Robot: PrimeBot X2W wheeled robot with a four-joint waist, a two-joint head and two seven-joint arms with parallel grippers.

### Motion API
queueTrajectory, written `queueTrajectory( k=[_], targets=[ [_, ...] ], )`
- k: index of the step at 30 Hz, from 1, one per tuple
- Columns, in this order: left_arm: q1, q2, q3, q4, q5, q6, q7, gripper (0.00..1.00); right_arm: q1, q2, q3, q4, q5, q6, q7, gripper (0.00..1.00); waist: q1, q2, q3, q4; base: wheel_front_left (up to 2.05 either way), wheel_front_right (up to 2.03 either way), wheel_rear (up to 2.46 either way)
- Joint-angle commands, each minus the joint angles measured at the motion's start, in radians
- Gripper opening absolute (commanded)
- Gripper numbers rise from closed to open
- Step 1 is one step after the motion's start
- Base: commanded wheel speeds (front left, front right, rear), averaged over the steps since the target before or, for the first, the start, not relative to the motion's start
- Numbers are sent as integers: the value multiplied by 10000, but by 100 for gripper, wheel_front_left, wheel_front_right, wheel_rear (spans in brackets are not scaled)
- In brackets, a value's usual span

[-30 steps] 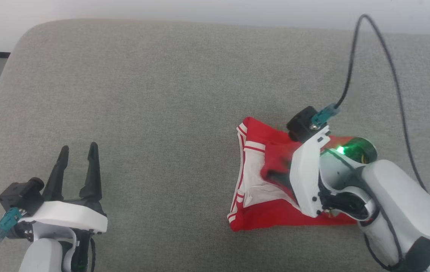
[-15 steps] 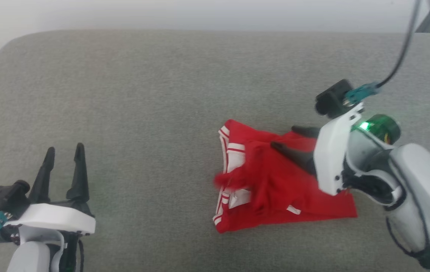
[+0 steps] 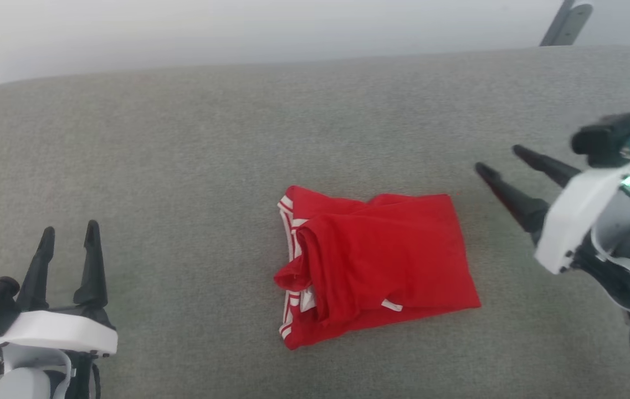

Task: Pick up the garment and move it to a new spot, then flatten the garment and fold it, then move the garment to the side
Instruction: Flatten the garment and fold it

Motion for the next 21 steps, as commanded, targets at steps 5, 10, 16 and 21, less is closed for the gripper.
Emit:
queueTrajectory(
  k=[5,10,16,21],
  targets=[
    [280,109,184,-91,129,-28,-42,100,571,-148,-495,392,-584,-1,-1736,100,0,0,-217,-323,0,0,0],
    [451,200,259,-156,236,-25,-42,100,1028,-143,-785,1138,-1205,-1,-3539,100,0,0,-393,-489,0,0,0],
    [708,255,396,-192,347,-22,-42,100,1399,-53,-911,2151,-1854,-1,-5376,100,0,0,-647,-588,0,0,0],
    [959,290,533,-186,344,-22,-42,100,1656,102,-1153,2855,-2129,-1,-6277,100,0,0,-892,-584,0,0,0]
  ],
)
